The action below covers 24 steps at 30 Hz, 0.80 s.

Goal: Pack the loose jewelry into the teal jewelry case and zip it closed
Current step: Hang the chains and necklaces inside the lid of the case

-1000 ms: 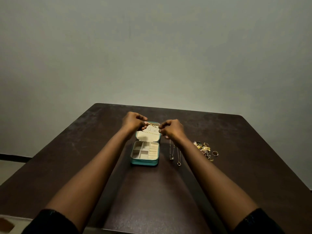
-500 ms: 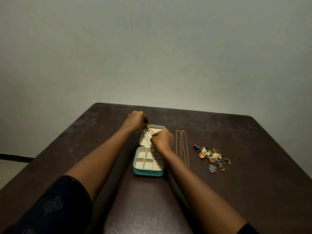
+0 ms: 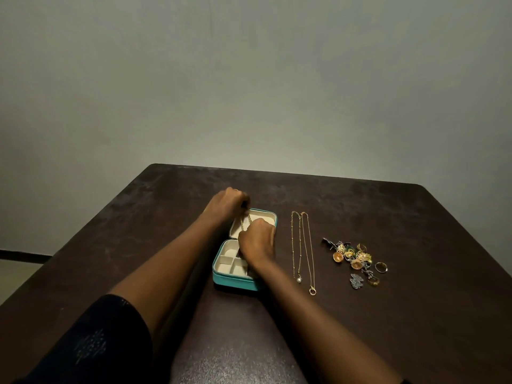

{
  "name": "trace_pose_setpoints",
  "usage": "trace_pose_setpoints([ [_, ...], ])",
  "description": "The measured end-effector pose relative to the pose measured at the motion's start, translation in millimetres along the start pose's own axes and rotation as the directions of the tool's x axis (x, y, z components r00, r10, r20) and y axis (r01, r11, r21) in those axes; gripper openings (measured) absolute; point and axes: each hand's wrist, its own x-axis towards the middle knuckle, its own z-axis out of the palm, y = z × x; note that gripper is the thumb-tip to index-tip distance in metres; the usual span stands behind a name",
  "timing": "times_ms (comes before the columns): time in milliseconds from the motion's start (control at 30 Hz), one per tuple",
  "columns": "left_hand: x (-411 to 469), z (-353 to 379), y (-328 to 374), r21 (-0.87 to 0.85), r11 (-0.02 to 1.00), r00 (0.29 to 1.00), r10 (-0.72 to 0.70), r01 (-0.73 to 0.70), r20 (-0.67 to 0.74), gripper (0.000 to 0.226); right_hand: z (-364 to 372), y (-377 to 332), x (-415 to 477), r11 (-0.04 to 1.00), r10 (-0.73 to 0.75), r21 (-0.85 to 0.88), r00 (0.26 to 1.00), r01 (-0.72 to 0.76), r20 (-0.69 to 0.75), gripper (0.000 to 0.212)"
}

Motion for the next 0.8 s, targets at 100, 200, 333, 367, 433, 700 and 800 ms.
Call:
trace_pose_setpoints([
  [100,2,3,0,0.027,1.000,1.000,0.001,-0.001,0.004,0.017,-3,1,-2,0.998,-0.036,-0.053,0.999,0.038,0.024,0.029],
  [200,6,4,-2,-0.053,0.996,0.997,-0.069,0.070,0.021,0.028,1,2,-4,0.999,-0.013,-0.037,1.000,0.013,0.014,0.029],
  [333,11,-4,-3,-0.378,0.856,0.936,-0.307,0.352,0.174,0.042,4,1,-5,1.000,-0.012,-0.025,1.000,0.013,0.021,0.029],
  [367,12,-5,-4,-0.420,0.804,0.906,-0.348,0.421,0.242,0.039,4,1,-6,1.000,-0.007,-0.020,1.000,0.007,0.020,0.028],
  [433,13,-7,-4,-0.472,0.706,0.848,-0.410,0.528,0.336,0.035,4,2,-7,1.000,-0.006,-0.006,1.000,0.006,0.015,0.027],
  [700,3,-12,-6,-0.535,0.497,0.730,-0.431,0.683,0.531,0.038,6,8,-14,0.997,-0.029,0.064,0.998,0.033,-0.056,0.026],
  [800,-5,-12,-8,-0.536,0.501,0.733,-0.444,0.679,0.515,0.015,7,7,-16,0.996,-0.066,0.049,0.996,0.069,-0.060,0.027],
])
